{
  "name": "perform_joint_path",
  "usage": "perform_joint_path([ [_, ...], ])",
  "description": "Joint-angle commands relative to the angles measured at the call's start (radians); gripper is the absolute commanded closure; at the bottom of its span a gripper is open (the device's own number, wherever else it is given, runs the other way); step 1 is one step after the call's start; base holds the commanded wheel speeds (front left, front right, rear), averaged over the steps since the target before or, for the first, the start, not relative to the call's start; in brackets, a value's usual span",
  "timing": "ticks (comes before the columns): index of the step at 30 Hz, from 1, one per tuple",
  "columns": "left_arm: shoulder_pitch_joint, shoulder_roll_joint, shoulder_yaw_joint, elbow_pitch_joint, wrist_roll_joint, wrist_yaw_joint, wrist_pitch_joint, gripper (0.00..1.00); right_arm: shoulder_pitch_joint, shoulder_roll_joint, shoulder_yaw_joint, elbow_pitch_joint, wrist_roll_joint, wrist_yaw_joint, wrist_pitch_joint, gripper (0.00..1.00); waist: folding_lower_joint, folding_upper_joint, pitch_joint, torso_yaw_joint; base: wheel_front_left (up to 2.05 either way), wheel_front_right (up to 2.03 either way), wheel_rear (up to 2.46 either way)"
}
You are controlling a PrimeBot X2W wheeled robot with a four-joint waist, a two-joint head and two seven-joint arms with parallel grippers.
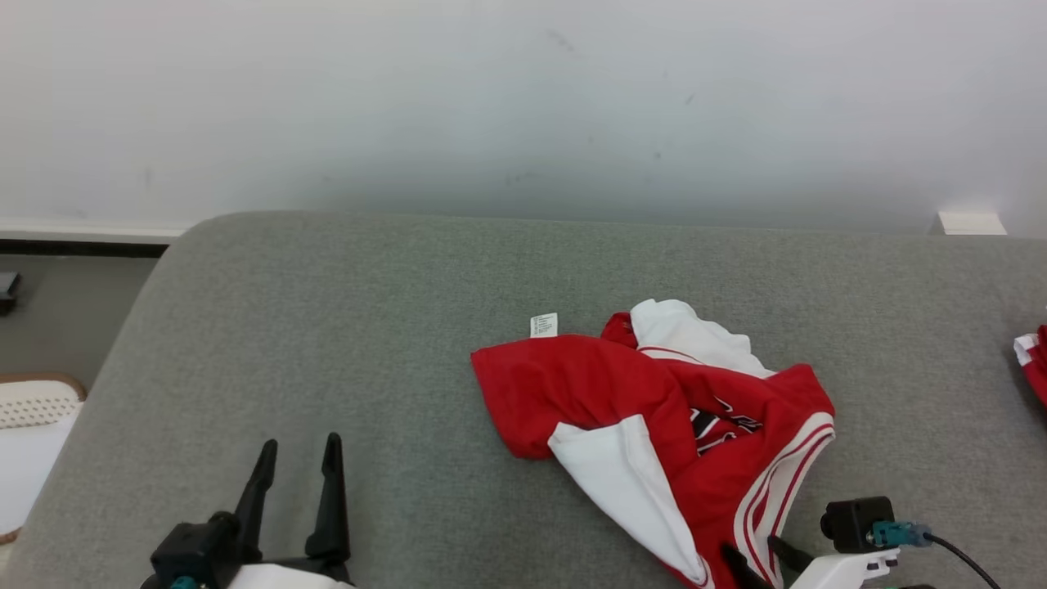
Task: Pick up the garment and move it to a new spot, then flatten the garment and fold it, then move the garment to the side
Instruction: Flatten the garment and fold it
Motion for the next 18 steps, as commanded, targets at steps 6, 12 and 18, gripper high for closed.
perform_joint_path([
  [6, -0.013, -0.014, 0.018, 0.005, 0.019, -0.019, 0.0, 0.0, 0.063, 0.003, -0.005, 0.017, -0.024, -0.002, 0.12, 0.24, 0.0, 0.0, 0.024, 0.053, 0.0, 0.0, 0.0],
  [12, -0.016, -0.023, 0.035, 0.014, 0.03, -0.032, 0.0, 0.0, 0.041, 0.011, -0.035, -0.006, -0.076, -0.001, 0.113, 1.0, 0.0, 0.0, 0.029, 0.065, 0.0, 0.0, 0.0],
  [18, -0.009, -0.033, 0.046, 0.019, 0.038, -0.04, 0.0, 0.0, -0.02, -0.046, -0.112, -0.113, -0.13, -0.002, 0.08, 1.0, 0.0, 0.0, 0.02, 0.051, 0.0, 0.0, 0.0],
])
